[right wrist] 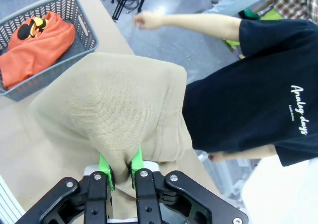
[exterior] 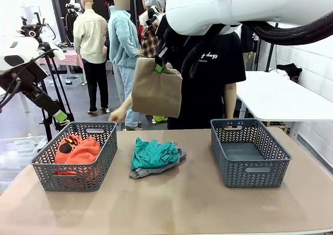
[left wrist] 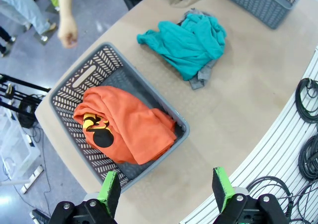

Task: Sort the tops and bottoms.
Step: Sort the clothes according to human instructions.

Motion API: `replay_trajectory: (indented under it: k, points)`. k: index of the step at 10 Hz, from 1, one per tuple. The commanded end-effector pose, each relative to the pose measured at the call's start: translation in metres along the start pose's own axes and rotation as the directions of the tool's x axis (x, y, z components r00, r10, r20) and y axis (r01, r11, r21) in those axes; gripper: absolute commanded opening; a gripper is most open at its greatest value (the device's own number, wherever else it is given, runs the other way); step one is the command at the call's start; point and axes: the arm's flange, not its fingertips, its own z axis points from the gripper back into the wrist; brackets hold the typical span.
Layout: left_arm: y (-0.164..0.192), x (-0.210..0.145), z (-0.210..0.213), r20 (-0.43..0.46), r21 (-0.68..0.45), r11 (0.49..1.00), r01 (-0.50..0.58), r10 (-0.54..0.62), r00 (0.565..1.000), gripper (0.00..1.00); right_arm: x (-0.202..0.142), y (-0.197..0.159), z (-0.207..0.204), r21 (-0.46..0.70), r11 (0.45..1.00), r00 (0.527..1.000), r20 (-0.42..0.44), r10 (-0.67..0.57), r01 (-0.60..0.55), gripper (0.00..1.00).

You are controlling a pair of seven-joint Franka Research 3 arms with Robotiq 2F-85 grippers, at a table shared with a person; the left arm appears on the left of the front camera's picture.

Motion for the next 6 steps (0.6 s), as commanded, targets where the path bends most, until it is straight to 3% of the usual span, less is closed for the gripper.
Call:
replay_trajectory:
  k: [1, 6]
  points:
    - [0.0003, -0.0010, -0.0004, 0.011, -0.008, 1.000, -0.011, 0.011, 1.000, 0.96, 0.0027, -0.0008, 0.0017, -0.007, 1.000, 1.000, 0.002, -0.005, 0.005, 0.00]
    - [0.0003, -0.0010, -0.0004, 0.011, -0.008, 1.000, -0.011, 0.011, 1.000, 0.96, 0.0027, -0.0008, 0.0017, -0.007, 1.000, 1.000, 0.002, -0.005, 0.005, 0.00]
